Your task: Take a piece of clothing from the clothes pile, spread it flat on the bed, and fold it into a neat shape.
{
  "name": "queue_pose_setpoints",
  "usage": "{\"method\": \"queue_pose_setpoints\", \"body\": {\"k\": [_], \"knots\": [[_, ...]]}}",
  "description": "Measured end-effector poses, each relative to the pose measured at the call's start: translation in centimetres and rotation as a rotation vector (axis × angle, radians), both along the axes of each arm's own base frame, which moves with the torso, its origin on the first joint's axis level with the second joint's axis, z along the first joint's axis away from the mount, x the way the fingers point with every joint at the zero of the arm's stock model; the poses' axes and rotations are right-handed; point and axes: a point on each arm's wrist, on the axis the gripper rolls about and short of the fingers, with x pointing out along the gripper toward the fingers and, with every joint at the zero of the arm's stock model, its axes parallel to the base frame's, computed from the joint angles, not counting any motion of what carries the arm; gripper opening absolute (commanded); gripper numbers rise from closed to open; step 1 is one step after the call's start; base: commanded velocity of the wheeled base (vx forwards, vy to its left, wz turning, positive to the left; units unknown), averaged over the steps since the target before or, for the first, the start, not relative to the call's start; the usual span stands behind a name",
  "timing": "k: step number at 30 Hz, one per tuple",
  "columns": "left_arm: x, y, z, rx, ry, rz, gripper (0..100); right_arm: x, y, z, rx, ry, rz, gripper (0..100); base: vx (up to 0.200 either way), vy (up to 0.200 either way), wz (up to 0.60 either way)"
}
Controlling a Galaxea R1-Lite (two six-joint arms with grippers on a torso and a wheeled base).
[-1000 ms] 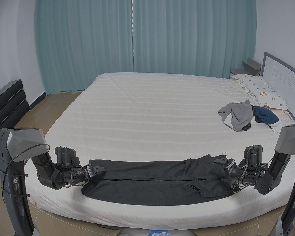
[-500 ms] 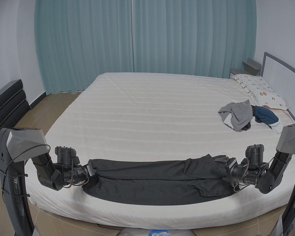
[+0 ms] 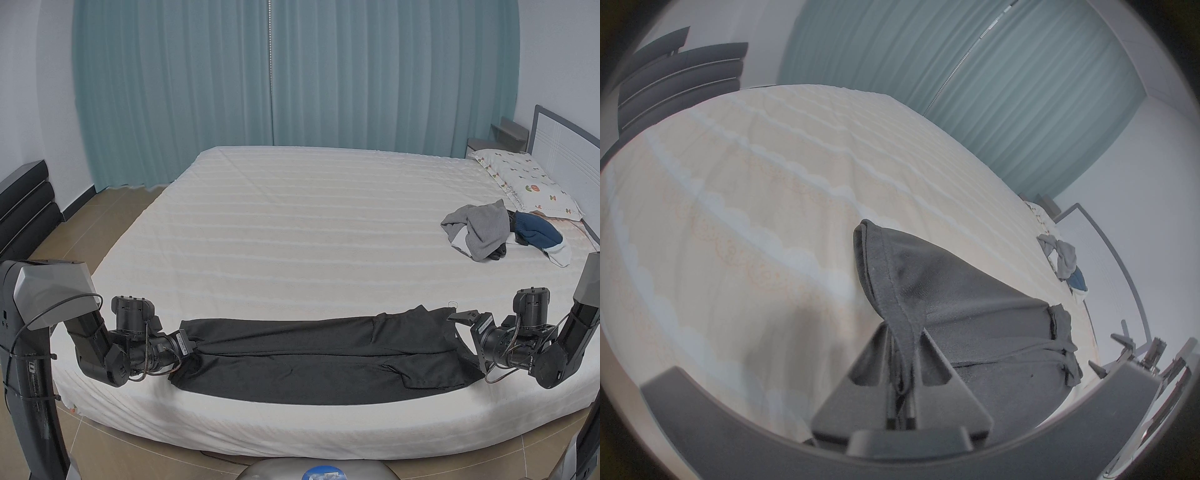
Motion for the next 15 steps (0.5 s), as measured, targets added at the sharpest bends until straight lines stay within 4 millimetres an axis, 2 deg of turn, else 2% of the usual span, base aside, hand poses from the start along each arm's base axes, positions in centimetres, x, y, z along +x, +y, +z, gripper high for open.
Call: {"method": "queue_pose_setpoints", "body": {"k": [5, 15], "knots": [[0.7, -0.1, 0.7, -0.079, -0.015, 0.057, 0, 0.1, -0.1, 0.1, 0.001, -0.004, -0.004, 100, 0.000, 0.000, 0.00], [1.4, -0.8, 2.3, -0.128, -0.059, 0.063, 0, 0.4, -1.2, 0.2, 0.023, -0.012, -0.013, 100, 0.000, -0.200, 0.00]]}}
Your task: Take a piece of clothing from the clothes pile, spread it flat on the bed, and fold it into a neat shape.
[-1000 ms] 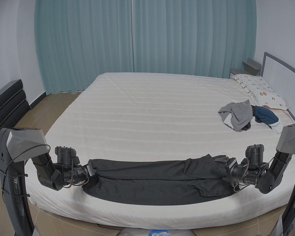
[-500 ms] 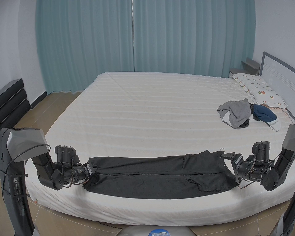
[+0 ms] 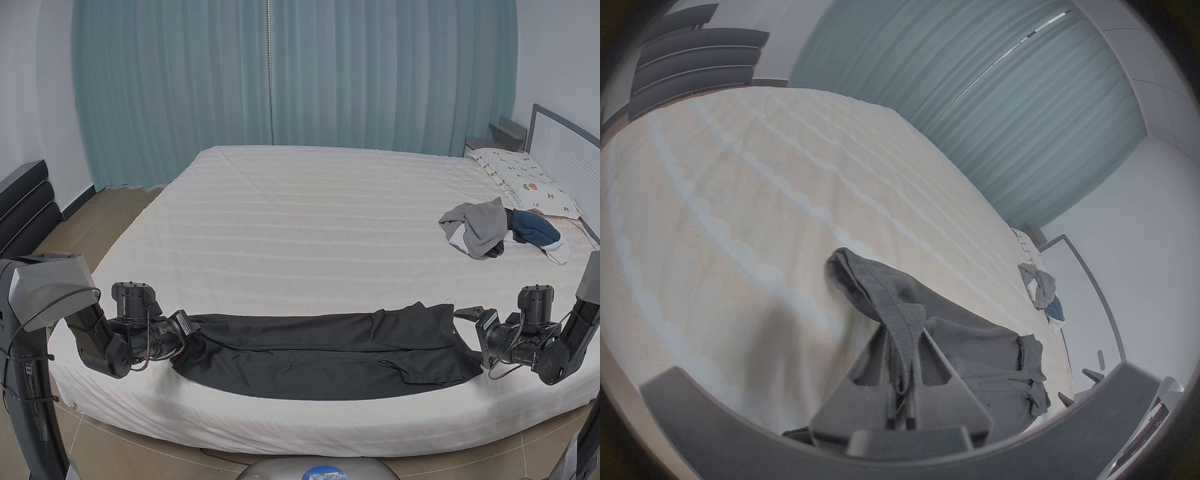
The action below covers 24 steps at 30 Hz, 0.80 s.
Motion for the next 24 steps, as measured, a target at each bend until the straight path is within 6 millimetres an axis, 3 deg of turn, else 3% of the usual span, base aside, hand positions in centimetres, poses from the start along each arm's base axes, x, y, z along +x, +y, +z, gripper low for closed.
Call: {"method": "queue_pose_setpoints", "body": {"k": [11, 24], "knots": [[-0.7, -2.2, 3.0, -0.037, -0.051, -0.036, 0, 0.7, -2.3, -0.3, 0.034, -0.002, -0.040, 100, 0.000, -0.200, 0.00], [-0.8, -4.5, 5.4, -0.013, -0.036, -0.057, 0, 0.7, -2.5, -1.4, 0.043, 0.040, -0.041, 100, 0.000, -0.200, 0.00]]}}
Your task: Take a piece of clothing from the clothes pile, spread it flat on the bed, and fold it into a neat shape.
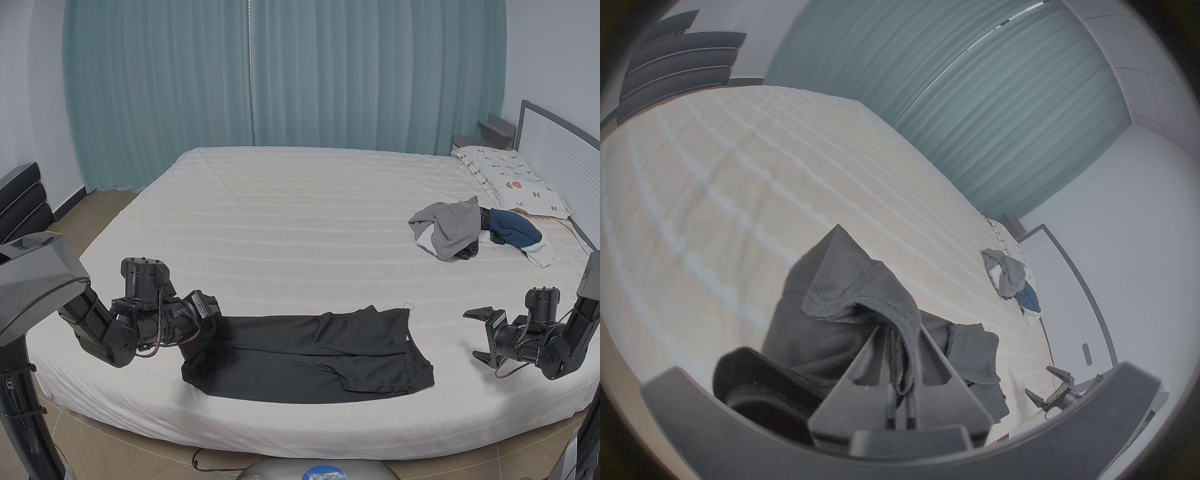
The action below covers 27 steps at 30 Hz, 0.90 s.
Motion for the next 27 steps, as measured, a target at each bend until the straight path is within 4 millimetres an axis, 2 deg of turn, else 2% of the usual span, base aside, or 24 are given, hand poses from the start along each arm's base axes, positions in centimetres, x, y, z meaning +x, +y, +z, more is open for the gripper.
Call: {"method": "queue_pose_setpoints", "body": {"k": [23, 27], "knots": [[0.4, -9.4, 3.0, -0.009, 0.108, -0.132, 0, -0.1, 0.3, -0.6, -0.004, 0.022, 0.013, 100, 0.000, -0.200, 0.00], [0.7, -10.7, 2.8, -0.007, 0.110, -0.158, 0, -0.1, 0.3, -0.6, -0.005, 0.022, 0.014, 100, 0.000, 0.000, 0.00]]}}
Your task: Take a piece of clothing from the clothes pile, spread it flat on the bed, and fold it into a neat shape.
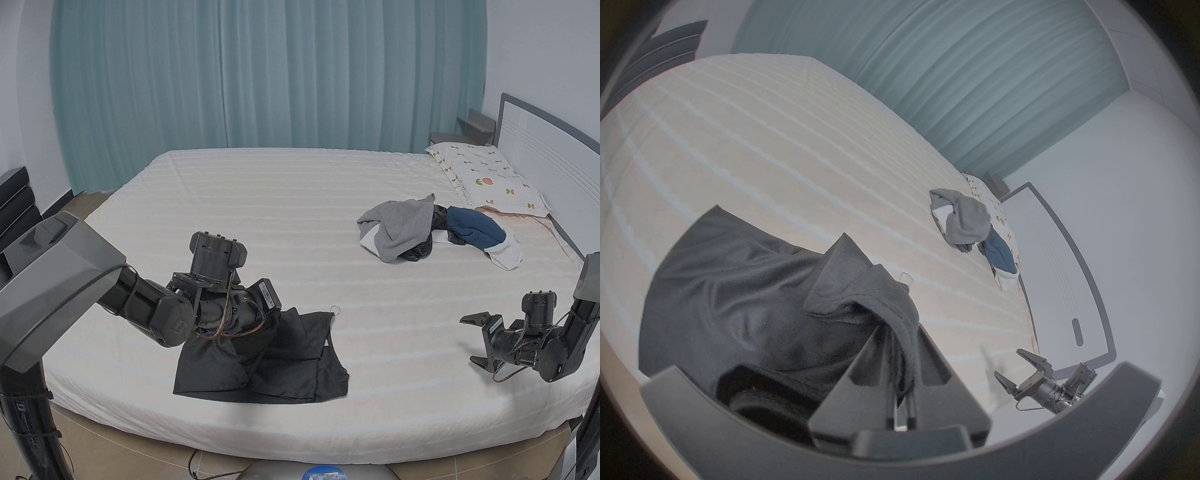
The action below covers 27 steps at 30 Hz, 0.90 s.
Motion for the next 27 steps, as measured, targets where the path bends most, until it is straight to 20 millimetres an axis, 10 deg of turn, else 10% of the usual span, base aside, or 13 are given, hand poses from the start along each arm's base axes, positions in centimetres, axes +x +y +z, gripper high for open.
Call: {"method": "queue_pose_setpoints", "body": {"k": [9, 10, 27], "knots": [[0.5, -2.7, -1.9, 0.039, 0.005, -0.005, 0, 0.0, 0.0, 0.0, -0.001, -0.001, 0.002, 100, 0.000, 0.000, 0.00], [0.5, -3.0, -2.2, 0.049, 0.005, 0.000, 100, 0.0, 0.1, 0.0, -0.002, 0.000, 0.004, 100, 0.000, 0.000, 0.00], [-0.2, -3.0, -1.1, -0.014, 0.030, 0.066, 100, -0.1, 0.5, -0.2, -0.010, 0.006, 0.023, 100, 0.000, 0.000, 0.00]]}}
